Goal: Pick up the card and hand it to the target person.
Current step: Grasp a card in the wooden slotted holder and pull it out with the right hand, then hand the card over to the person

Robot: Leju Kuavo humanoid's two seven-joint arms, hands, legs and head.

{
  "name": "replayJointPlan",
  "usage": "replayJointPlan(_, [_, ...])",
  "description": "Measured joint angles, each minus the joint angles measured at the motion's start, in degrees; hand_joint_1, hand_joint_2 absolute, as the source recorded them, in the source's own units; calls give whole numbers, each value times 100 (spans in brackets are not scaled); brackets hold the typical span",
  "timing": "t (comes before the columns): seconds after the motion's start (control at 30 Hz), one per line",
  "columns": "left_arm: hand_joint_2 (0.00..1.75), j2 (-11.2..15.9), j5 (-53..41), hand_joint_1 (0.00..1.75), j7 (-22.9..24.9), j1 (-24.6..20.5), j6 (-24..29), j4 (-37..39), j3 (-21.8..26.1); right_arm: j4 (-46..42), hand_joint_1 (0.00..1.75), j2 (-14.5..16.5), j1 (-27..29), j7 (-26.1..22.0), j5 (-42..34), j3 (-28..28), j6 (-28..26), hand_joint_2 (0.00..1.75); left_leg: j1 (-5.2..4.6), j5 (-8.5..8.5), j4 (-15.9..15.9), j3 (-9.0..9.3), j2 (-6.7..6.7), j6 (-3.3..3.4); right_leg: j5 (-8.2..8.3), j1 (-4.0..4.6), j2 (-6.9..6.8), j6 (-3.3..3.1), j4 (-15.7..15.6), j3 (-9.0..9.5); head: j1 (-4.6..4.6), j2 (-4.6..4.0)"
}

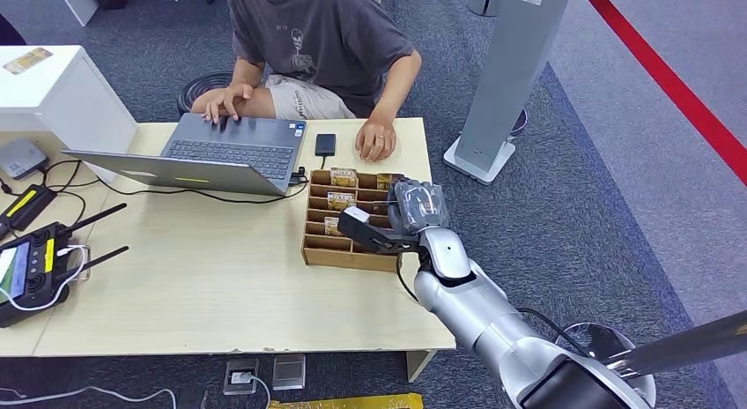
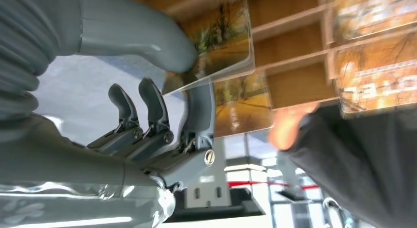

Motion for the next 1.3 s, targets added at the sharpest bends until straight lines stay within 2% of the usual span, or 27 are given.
replayJointPlan(0.37, [0,0,45,0,9,3,59,0,0,-232,139,42,11,-36,-360,-4,1,175,0,0,0,-5,-1,0,0,0,-1,0,0,-4,4,0])
replayJointPlan(0.73, [0,0,20,0,-32,3,22,0,0,-625,137,-59,50,41,-508,-11,52,175,0,0,0,-4,-1,0,0,0,0,0,0,-5,1,0])
replayJointPlan(1.13, [0,2,-21,0,-80,7,0,2,0,-1993,137,-395,157,184,-503,-183,102,175,0,0,0,-4,-1,0,0,0,-1,0,0,-5,1,0])
replayJointPlan(1.3, [0,2,-21,0,-83,10,1,2,0,-2713,136,-526,197,109,-460,-330,-47,175,0,0,0,-4,-1,0,0,0,0,0,0,-5,2,0])
